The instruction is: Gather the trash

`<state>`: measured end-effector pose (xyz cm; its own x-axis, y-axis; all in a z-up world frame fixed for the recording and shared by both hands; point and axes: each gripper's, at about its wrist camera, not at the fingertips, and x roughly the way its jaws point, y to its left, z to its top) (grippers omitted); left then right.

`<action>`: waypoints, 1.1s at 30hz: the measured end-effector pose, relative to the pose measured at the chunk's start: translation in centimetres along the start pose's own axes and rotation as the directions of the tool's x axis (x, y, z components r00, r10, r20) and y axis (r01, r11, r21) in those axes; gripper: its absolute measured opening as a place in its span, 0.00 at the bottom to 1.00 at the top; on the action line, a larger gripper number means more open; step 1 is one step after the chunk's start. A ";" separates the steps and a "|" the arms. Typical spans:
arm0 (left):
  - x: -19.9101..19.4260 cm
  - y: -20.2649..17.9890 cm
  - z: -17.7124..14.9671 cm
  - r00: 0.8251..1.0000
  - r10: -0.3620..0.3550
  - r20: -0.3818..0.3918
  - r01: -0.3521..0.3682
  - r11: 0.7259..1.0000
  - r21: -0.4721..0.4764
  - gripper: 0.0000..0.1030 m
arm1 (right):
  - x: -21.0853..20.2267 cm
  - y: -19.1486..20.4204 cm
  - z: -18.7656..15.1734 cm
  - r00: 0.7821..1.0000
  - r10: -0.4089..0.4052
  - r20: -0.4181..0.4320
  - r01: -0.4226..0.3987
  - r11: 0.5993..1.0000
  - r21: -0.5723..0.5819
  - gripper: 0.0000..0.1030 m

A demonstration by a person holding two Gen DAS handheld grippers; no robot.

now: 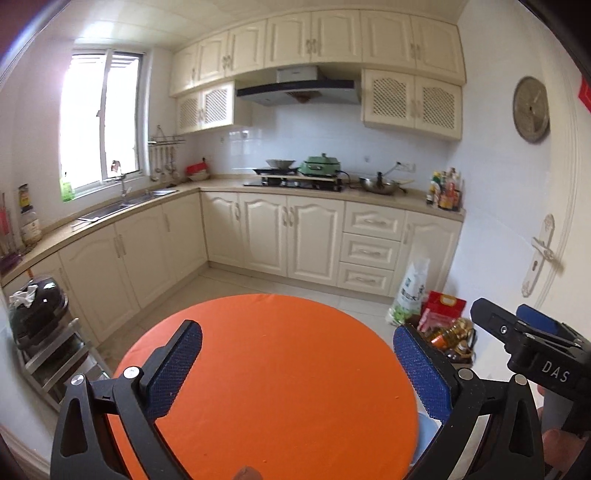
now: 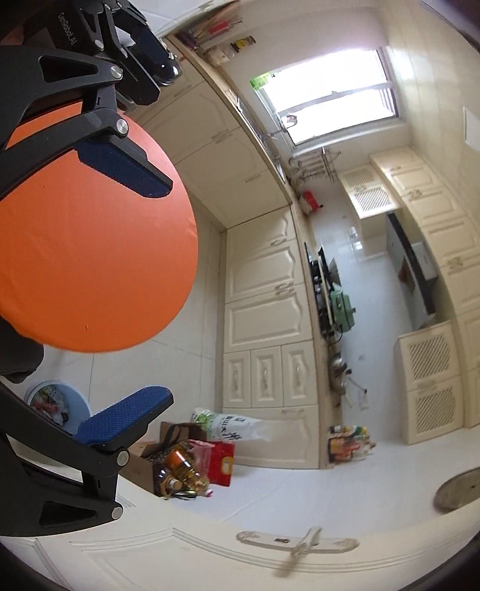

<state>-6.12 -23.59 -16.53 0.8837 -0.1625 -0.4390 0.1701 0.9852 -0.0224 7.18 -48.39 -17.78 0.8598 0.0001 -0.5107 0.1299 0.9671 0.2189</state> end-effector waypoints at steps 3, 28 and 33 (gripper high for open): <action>-4.1 2.8 -1.8 0.998 0.060 0.027 -0.059 0.997 -0.040 0.99 | -1.6 4.6 -0.4 0.999 0.035 0.027 -0.033 0.997 -0.063 1.00; -18.3 1.3 -11.9 0.966 0.231 0.116 -0.220 0.970 -0.102 0.99 | -7.2 14.8 -5.5 0.995 0.095 0.035 -0.086 0.973 -0.213 1.00; -17.7 2.2 -10.8 0.965 0.236 0.112 -0.224 0.969 -0.106 0.99 | -7.5 14.6 -5.5 0.995 0.097 0.036 -0.087 0.972 -0.219 1.00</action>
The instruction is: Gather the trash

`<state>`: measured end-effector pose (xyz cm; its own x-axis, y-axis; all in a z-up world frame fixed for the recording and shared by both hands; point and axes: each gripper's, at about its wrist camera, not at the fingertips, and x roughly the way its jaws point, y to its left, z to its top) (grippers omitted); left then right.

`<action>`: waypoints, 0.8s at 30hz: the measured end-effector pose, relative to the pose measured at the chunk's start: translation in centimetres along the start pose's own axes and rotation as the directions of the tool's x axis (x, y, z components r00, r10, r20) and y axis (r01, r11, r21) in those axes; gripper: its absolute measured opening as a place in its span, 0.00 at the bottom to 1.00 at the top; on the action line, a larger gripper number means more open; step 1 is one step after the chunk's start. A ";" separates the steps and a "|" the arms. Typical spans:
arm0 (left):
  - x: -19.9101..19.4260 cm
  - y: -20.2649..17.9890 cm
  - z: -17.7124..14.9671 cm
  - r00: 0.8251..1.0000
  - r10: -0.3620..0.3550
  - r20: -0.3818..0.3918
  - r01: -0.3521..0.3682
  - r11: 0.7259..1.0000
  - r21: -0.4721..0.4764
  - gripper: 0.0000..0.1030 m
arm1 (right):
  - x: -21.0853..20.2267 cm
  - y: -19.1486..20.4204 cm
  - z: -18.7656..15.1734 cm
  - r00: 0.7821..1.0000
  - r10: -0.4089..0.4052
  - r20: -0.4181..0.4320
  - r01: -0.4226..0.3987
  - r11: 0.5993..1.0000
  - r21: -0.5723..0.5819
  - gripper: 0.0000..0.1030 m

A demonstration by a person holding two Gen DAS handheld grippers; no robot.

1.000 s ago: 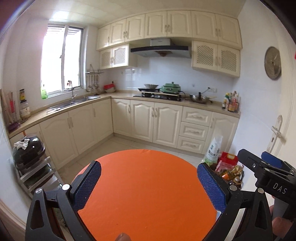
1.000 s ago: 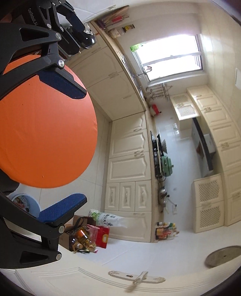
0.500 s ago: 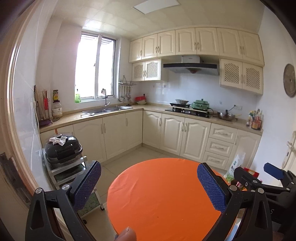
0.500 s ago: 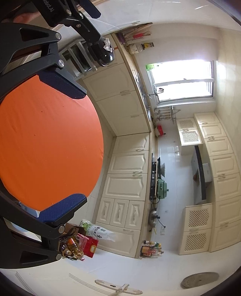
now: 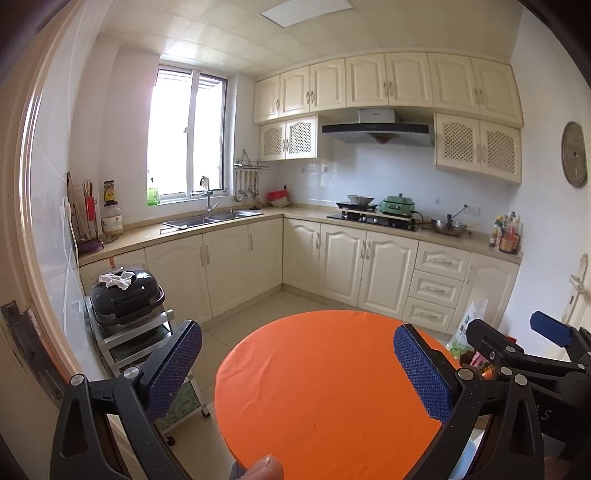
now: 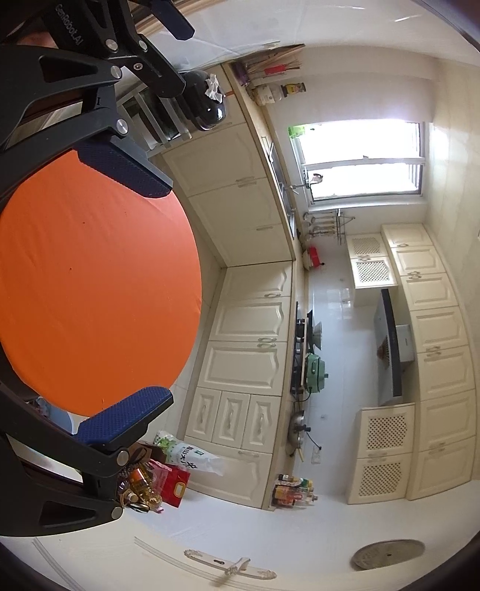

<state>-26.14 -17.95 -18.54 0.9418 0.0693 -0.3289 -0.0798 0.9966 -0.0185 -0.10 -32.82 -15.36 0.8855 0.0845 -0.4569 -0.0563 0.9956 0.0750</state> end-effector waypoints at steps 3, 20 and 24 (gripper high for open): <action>0.1 0.1 0.3 1.000 -0.004 0.004 0.004 1.000 0.001 0.99 | -0.1 -0.2 0.0 1.000 -0.003 0.001 0.003 1.000 0.000 1.00; 1.8 0.6 0.8 1.000 -0.014 -0.012 0.014 1.000 -0.008 0.99 | 0.4 -1.7 0.0 1.000 -0.008 -0.014 0.008 1.000 0.017 1.00; 2.3 0.9 0.6 1.000 -0.018 -0.011 0.018 1.000 -0.011 0.99 | 0.5 -1.8 0.0 1.000 -0.003 -0.018 0.003 1.000 0.015 1.00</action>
